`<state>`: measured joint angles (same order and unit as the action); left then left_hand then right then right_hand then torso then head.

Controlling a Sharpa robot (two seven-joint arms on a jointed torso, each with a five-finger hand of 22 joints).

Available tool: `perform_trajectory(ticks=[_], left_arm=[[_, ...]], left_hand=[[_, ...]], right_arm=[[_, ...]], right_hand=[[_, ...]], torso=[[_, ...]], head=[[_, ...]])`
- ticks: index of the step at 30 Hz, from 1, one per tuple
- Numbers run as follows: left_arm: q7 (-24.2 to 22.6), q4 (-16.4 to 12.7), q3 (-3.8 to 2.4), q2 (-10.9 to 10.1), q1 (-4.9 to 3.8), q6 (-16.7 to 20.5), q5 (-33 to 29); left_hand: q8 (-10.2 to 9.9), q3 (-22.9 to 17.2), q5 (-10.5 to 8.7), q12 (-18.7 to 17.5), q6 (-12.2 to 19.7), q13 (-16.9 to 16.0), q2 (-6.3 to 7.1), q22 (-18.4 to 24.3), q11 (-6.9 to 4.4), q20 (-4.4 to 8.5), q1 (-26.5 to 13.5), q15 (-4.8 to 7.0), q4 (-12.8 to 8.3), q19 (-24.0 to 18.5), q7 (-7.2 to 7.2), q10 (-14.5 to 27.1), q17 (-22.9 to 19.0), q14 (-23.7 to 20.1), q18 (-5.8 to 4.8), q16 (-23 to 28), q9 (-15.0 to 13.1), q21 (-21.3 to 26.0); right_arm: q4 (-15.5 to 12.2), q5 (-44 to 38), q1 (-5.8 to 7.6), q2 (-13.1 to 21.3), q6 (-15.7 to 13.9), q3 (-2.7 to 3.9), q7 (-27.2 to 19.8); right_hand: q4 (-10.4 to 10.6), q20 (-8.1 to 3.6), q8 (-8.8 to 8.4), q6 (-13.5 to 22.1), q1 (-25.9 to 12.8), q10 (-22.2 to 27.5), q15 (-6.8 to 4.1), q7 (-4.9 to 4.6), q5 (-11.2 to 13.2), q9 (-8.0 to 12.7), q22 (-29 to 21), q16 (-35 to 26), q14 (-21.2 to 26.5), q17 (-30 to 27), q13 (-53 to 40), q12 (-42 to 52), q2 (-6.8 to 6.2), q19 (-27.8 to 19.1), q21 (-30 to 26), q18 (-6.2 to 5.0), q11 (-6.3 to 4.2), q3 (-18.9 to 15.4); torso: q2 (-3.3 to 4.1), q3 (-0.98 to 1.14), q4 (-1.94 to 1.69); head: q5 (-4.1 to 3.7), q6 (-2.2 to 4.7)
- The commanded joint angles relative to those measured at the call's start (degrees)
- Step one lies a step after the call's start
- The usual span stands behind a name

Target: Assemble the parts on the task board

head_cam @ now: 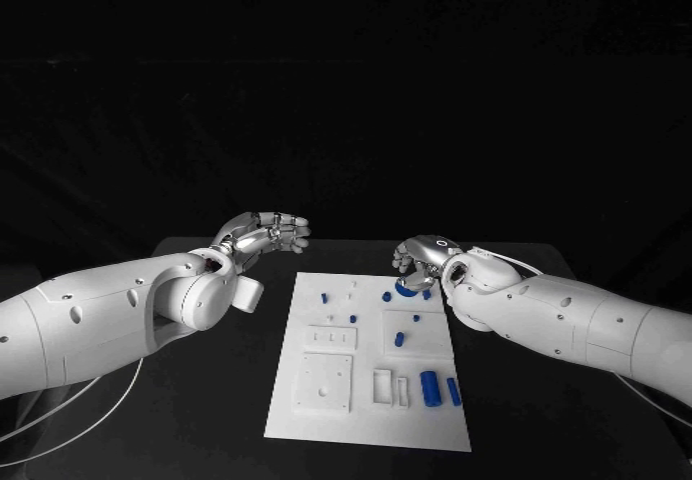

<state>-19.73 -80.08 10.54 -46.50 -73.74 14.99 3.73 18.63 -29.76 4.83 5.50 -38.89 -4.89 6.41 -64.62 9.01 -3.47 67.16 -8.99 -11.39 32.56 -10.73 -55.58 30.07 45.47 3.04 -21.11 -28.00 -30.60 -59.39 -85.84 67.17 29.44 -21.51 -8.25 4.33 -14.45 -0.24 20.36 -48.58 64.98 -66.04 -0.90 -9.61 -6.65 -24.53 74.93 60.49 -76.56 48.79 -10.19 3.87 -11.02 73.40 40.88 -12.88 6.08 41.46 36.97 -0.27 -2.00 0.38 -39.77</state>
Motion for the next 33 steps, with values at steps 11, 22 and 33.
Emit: perform_trajectory(ticks=[11,22,33], left_arm=[[-0.79,-1.23,-0.08,-0.1,-0.13,-0.87,-0.12],[-0.77,-1.78,-0.14,-0.24,-0.29,-0.89,-0.09],[-0.77,-2.45,-0.22,-0.48,-0.6,-0.84,-0.05]], left_hand=[[-0.23,-0.18,-0.47,-0.42,0.56,0.14,-0.08,0.09,0.33,-0.18,-0.79,-0.43,-0.53,-0.54,-0.33,0.27,-0.07,-0.21,-0.26,0.49,0.07,-0.24],[-0.27,-0.25,-0.48,-0.54,0.6,0.17,-0.05,0.09,0.3,-0.2,-0.86,-0.45,-0.65,-0.6,-0.3,0.32,-0.07,-0.26,-0.25,0.56,0.06,-0.26],[-0.29,-0.3,-0.49,-0.58,0.6,0.18,-0.05,0.09,0.27,-0.21,-0.89,-0.46,-0.72,-0.63,-0.27,0.3,-0.06,-0.27,-0.24,0.59,0.04,-0.28]], right_arm=[[1.25,-5.06,-0.84,-1.62,0.33,-0.31,2.95],[1.64,-6.42,-1.01,-2.01,-0.14,-0.39,3.73],[2.08,-7.28,-1.01,-2.35,-0.23,-0.46,4.36]], right_hand=[[1.45,-1.7,-0.87,0.57,0.07,3.64,1.58,-0.24,2.2,0.27,1.2,0.93,0.47,-0.98,1.0,-0.26,-2.16,0.93,0.51,-2.12,1.19,1.11],[1.81,-1.73,-0.55,-0.29,0.55,2.64,1.15,-0.14,2.87,0.21,1.22,1.44,0.57,-1.4,0.91,0.34,-2.2,0.92,0.76,-2.12,0.73,1.57],[1.99,-1.77,-0.39,-0.85,0.75,1.88,0.88,-0.19,3.23,0.2,1.23,1.73,0.62,-1.7,0.77,0.53,-2.21,0.96,0.99,-2.12,0.46,1.91]], torso=[[1.83,0.02,-0.74],[3.0,-0.04,-1.01],[3.99,-0.07,-1.14]], head=[[0.0,1.04],[-0.01,1.43],[-0.04,1.82]])
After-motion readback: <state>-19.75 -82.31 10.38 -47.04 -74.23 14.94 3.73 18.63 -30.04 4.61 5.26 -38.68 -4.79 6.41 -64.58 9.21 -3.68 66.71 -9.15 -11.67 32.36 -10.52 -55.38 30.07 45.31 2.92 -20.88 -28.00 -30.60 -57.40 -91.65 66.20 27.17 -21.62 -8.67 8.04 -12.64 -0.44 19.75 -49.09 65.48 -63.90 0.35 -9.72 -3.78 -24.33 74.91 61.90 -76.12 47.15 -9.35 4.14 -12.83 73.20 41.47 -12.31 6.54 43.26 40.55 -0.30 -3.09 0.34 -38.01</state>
